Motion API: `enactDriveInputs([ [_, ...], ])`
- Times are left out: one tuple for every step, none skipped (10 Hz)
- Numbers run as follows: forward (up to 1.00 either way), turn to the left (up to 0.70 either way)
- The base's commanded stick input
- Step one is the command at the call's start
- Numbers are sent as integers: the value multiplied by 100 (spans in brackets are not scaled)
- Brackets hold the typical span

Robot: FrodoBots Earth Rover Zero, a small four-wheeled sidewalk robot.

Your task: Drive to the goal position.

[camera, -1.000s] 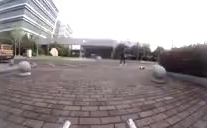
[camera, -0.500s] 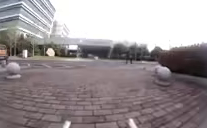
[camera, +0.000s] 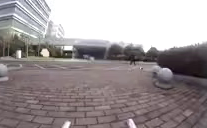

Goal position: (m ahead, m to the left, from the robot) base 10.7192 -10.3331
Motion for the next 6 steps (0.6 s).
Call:
enactDriveInputs([
  [45,-26],
  [45,-26],
  [45,-26],
  [45,-26],
  [45,-12],
  [45,-6],
])
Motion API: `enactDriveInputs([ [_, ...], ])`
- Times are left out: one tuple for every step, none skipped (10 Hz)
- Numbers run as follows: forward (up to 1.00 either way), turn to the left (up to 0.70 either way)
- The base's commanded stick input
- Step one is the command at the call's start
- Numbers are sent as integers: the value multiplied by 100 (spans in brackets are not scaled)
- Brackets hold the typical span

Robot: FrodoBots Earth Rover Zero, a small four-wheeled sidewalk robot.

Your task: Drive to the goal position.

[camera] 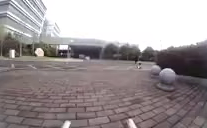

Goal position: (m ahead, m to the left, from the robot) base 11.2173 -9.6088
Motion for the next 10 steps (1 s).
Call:
enactDriveInputs([
  [45,0],
  [45,0],
  [45,-3],
  [45,-21],
  [45,-26],
  [45,-26],
  [45,-26],
  [45,-25],
  [45,-25],
  [45,-26],
])
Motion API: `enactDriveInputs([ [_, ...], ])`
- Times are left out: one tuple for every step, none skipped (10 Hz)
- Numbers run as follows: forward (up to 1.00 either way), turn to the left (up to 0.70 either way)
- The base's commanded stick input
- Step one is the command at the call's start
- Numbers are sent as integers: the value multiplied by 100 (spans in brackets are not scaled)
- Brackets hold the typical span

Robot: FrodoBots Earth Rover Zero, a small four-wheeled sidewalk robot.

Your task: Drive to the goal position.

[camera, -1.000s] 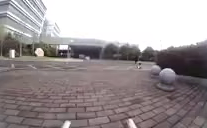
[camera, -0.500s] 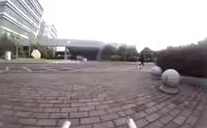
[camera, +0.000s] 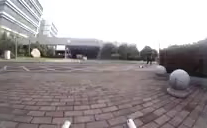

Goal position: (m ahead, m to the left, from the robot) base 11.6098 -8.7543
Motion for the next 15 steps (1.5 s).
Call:
enactDriveInputs([
  [45,-25],
  [45,-26],
  [45,-26],
  [45,-26],
  [45,-25],
  [45,-26],
  [45,-25],
  [45,-25],
  [45,-25],
  [45,-25],
  [45,-26],
  [45,-25],
  [45,-25],
  [45,-25],
  [45,-26],
])
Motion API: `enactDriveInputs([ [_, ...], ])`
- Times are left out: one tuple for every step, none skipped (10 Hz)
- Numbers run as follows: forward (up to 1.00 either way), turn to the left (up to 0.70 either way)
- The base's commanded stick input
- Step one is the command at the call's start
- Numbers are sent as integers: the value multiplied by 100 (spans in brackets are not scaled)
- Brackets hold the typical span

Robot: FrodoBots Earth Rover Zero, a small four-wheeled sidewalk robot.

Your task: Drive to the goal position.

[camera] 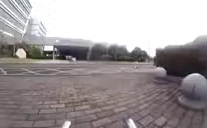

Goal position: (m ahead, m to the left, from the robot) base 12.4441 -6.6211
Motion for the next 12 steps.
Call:
enactDriveInputs([
  [45,-25],
  [45,-26],
  [45,-26],
  [45,-25],
  [45,-25],
  [45,-25],
  [45,-25],
  [45,-25],
  [45,-26],
  [45,-26],
  [45,-25],
  [45,-25],
])
